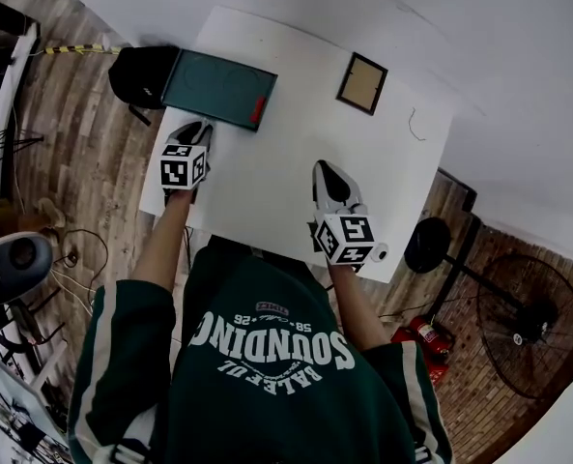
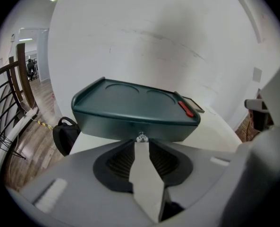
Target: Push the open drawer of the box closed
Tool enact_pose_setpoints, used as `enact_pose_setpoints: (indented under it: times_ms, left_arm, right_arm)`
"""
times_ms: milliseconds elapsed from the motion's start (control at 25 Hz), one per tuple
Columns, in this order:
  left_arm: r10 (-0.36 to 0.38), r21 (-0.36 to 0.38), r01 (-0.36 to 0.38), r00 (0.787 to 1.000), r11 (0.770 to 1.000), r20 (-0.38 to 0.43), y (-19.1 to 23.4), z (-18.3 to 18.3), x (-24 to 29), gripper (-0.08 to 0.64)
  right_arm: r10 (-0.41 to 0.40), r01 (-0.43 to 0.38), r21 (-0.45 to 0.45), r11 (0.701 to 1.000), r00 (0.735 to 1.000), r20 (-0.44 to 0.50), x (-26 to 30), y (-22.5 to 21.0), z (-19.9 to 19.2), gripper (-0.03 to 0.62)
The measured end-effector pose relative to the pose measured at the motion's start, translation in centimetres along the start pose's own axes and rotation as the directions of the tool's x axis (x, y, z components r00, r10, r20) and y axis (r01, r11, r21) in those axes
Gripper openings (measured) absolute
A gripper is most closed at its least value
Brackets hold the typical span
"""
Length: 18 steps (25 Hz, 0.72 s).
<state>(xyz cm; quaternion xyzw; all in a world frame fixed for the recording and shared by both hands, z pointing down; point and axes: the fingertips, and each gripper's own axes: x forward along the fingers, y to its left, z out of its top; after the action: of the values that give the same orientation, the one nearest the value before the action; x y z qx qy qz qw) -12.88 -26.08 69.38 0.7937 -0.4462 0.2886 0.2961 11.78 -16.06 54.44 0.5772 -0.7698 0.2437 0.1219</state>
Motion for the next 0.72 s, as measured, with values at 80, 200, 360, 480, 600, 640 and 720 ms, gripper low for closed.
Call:
enact_pose_setpoints:
  times_ms: [80,200,360,480,600,640,720]
  left_arm:
    - [0.022,-0.002,-0.022,1.000,1.000,0.022,-0.1,-0.3,-1.2,0.126]
    - [0.025,0.008,-0.025,0.998,1.000,0.064,-1.3,-0.8,-3.2,0.116]
    - [0.010,0.023,-0.013,0.993,1.000,0.118,-3.5,-0.5,-5.8,0.073]
    - [0.001,0.030,-0.006,0.985,1.000,0.172,-5.7,0.5,-8.0,0.052]
    - [-0.009,0.023,0.003,0.969,1.000,0.245,-7.7,2.3,-10.2,0.052]
    - [-0.011,0.023,0.005,0.963,1.000,0.269,-8.2,3.0,-11.0,0.052]
    - [-0.013,0.028,0.005,0.950,1.000,0.312,-9.1,4.1,-12.7,0.052]
  right_arm:
    - [0.014,-0.014,-0.006,1.000,1.000,0.002,-0.3,0.1,0.0,0.002]
    - [0.040,-0.040,-0.017,0.999,0.999,0.010,-0.8,0.3,0.1,0.002]
    - [0.089,-0.087,-0.057,0.995,0.996,0.019,-1.2,1.0,0.6,0.002]
    - [0.124,-0.122,-0.078,0.989,0.992,0.032,-1.5,1.3,1.2,0.002]
    - [0.159,-0.153,-0.099,0.983,0.986,0.054,-1.7,1.6,2.2,0.002]
    - [0.169,-0.162,-0.107,0.981,0.984,0.061,-1.7,1.9,2.6,0.002]
    - [0.181,-0.172,-0.122,0.978,0.981,0.072,-2.2,2.2,3.2,0.002]
